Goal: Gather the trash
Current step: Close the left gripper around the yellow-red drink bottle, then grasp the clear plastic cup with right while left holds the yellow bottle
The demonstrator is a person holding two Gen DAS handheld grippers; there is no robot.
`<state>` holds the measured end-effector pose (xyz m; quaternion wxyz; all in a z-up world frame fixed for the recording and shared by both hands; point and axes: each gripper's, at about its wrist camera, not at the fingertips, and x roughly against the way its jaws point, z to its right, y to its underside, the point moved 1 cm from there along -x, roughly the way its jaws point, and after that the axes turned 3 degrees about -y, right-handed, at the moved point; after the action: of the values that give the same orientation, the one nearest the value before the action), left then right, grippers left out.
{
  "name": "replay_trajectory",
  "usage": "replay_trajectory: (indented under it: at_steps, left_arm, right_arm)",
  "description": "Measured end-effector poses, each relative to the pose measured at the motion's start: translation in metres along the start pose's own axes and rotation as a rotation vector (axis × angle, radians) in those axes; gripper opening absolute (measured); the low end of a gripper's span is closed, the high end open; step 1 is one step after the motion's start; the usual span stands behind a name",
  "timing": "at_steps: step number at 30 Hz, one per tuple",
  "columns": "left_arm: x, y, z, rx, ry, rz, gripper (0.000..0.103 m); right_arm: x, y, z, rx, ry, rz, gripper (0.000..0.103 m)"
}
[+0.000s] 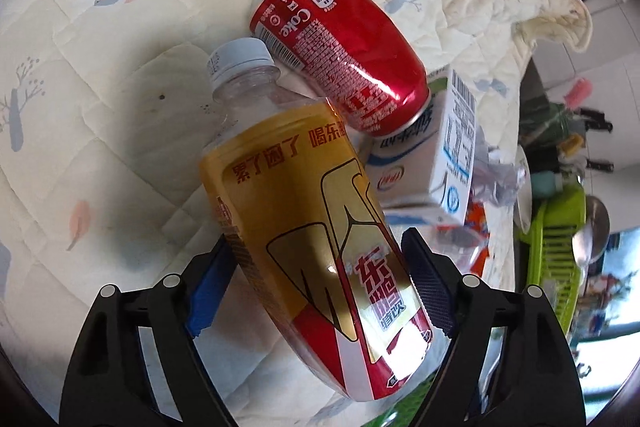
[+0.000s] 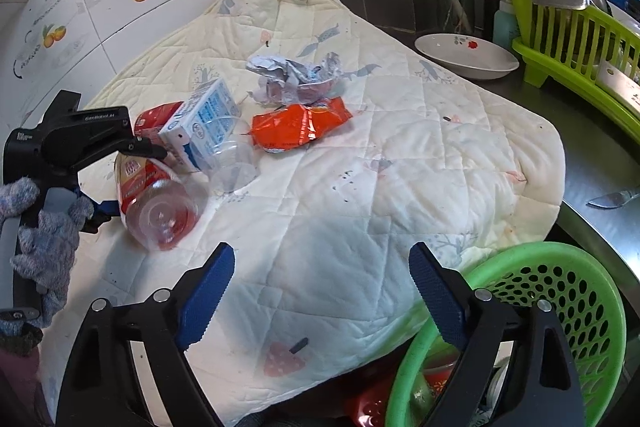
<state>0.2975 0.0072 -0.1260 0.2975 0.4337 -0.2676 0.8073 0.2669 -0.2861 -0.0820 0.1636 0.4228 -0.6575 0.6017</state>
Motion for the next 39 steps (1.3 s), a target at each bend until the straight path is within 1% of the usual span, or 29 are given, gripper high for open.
replay_trajectory:
  at_steps: [3, 5, 12, 16, 19, 21, 23, 29, 31, 33, 35, 36, 39]
  left_arm:
    - [0.007, 0.003, -0.006, -0.058, -0.011, -0.021, 0.08]
    - [0.011, 0.004, -0.01, -0.11, -0.028, -0.036, 0.08]
    - [0.028, 0.002, -0.025, -0.235, -0.081, -0.061, 0.08]
    - [0.035, 0.0, -0.034, -0.284, -0.089, -0.067, 0.08]
    - [0.039, -0.002, -0.038, -0.326, -0.092, -0.071, 0.08]
    - [0.038, -0.002, -0.04, -0.347, -0.091, -0.081, 0.08]
    - [0.038, -0.002, -0.039, -0.365, -0.091, -0.088, 0.08]
    - [0.036, 0.0, -0.035, -0.43, -0.087, -0.104, 0.08]
    - [0.035, 0.0, -0.036, -0.439, -0.084, -0.112, 0.08]
    - [0.034, 0.001, -0.037, -0.442, -0.086, -0.116, 0.08]
    - [0.031, 0.002, -0.038, -0.452, -0.09, -0.119, 0.08]
    - [0.031, 0.003, -0.038, -0.454, -0.089, -0.118, 0.08]
    - [0.032, 0.005, -0.037, -0.472, -0.093, -0.112, 0.08]
  right_arm:
    - [-0.003, -0.004, -0.008, 0.003, -0.027, -0.003, 0.08]
    - [-0.007, -0.008, -0.016, 0.014, -0.044, -0.001, 0.079]
    - [-0.028, -0.028, -0.042, 0.052, -0.123, -0.013, 0.078]
    - [-0.047, -0.039, -0.054, 0.06, -0.167, -0.033, 0.076]
    - [-0.06, -0.045, -0.06, 0.078, -0.173, -0.044, 0.076]
    - [-0.072, -0.051, -0.063, 0.091, -0.155, -0.049, 0.076]
    - [-0.082, -0.056, -0.064, 0.086, -0.165, -0.06, 0.076]
    - [-0.105, -0.068, -0.073, 0.118, -0.155, -0.078, 0.076]
    - [-0.112, -0.07, -0.075, 0.125, -0.142, -0.084, 0.073]
    - [-0.117, -0.071, -0.076, 0.121, -0.153, -0.091, 0.07]
    - [-0.12, -0.072, -0.076, 0.12, -0.15, -0.096, 0.066]
    - [-0.121, -0.071, -0.076, 0.123, -0.151, -0.098, 0.061]
    - [-0.118, -0.068, -0.076, 0.12, -0.154, -0.088, 0.06]
